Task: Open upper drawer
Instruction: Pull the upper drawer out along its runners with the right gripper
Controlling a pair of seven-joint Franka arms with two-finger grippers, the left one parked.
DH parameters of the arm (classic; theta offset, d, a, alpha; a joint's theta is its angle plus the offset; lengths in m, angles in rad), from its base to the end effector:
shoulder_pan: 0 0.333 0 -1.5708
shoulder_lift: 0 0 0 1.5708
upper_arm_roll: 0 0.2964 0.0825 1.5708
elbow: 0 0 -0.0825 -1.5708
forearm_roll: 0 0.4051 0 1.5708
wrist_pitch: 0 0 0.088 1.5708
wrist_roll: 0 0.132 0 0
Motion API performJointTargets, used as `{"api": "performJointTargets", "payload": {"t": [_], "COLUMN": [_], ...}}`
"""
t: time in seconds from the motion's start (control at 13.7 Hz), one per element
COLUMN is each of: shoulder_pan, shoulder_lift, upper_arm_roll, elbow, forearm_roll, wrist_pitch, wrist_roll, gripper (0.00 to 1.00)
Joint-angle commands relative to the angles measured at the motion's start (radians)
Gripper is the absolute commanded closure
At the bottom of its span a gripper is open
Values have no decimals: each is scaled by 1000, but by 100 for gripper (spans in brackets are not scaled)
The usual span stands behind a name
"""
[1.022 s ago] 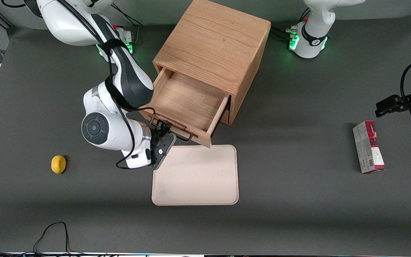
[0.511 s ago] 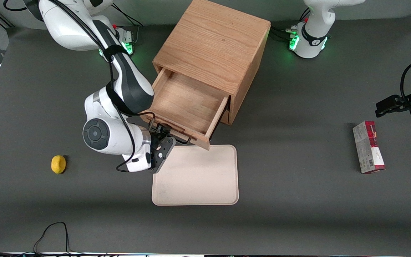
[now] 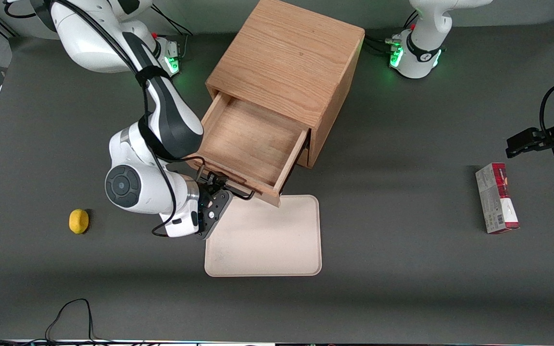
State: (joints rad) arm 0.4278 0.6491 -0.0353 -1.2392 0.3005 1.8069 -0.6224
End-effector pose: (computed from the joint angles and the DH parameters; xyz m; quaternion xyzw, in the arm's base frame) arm 0.6637 0.3151 0.3366 -0.8832 -0.4479 0.0246 0.1370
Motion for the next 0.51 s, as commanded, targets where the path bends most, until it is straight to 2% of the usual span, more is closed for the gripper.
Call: {"api": "performJointTargets", "payload": {"t": [0.0, 0.44], "shoulder_pan": [-21, -40], "shoulder_lift": [41, 49], "upper_arm_roll": [2, 3], "elbow": [55, 82], "forearm_roll": [9, 9], "wrist_pitch": [-8, -8], "wrist_roll": [-28, -43], "gripper": [0, 0]}}
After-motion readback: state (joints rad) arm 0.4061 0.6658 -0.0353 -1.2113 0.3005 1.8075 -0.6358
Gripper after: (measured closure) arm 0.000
